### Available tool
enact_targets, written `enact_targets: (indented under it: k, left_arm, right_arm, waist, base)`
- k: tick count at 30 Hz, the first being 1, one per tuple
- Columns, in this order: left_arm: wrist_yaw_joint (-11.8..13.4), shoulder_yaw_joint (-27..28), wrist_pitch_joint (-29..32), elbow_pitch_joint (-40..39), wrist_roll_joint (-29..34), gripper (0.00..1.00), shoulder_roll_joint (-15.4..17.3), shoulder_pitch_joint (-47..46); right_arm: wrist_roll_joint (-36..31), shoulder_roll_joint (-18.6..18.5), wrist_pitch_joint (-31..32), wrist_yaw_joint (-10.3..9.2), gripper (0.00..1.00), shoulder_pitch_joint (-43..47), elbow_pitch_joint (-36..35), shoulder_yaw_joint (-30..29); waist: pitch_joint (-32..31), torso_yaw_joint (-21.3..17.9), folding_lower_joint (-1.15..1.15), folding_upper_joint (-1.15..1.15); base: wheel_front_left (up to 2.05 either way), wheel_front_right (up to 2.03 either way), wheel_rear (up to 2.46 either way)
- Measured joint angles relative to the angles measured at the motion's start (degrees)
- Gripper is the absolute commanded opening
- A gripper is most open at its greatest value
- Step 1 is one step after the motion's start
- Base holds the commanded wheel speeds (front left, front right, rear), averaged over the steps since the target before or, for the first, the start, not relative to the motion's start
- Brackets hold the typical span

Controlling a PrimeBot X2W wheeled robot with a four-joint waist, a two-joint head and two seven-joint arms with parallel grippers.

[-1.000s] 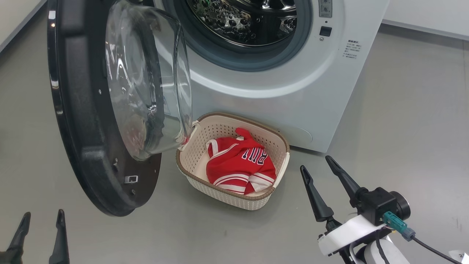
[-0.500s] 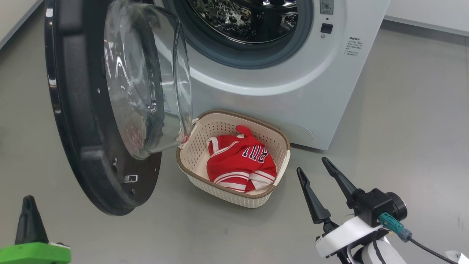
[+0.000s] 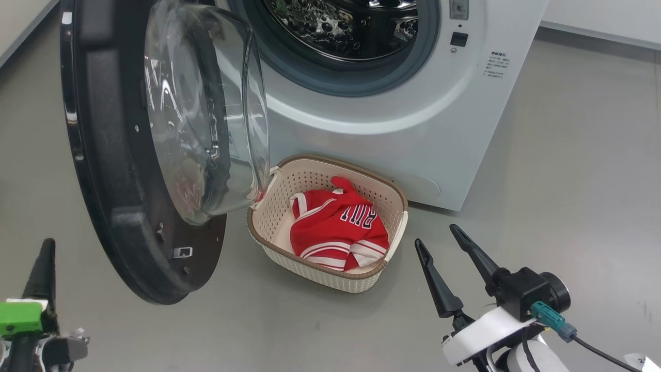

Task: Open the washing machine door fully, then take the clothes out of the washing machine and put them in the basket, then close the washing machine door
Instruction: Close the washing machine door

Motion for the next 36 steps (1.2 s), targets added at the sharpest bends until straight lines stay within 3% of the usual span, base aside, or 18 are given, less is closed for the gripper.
enact_targets:
  k: [5,11,22,36]
  left_arm:
    - [5.4,2.0,7.8,0.6,-12.2,0.0,-0.4,-2.3]
    - [12.2,4.2,14.0,0.4,-21.3,0.0,-0.4,-4.1]
    - [12.2,1.5,22.0,-2.6,-24.5,0.0,-0.4,-4.6]
    - [12.6,-3.0,26.6,-6.0,-27.2,0.0,-0.1,-1.2]
  right_arm:
    - [0.0,0.0,0.0,0.0,1.0,0.0,0.1,0.0]
    - [0.0,0.0,0.0,0.0,1.0,0.0,0.1,-0.1]
    - [0.0,0.0,0.0,0.0,1.0,0.0,0.1,-0.1]
    - [0.0,0.0,0.0,0.0,1.0,-0.1,0.0,-0.3]
  waist:
    - [0.1,-0.3,0.0,0.0]
    - [0.4,-0.5,0.0,0.0]
    - [1.0,-0.8,0.0,0.0]
    - [1.5,-1.4,0.0,0.0]
  base:
    - [0.0,0.0,0.0]
    - [0.0,0.0,0.0]
    - [0.0,0.0,0.0]
    - [0.0,0.0,0.0]
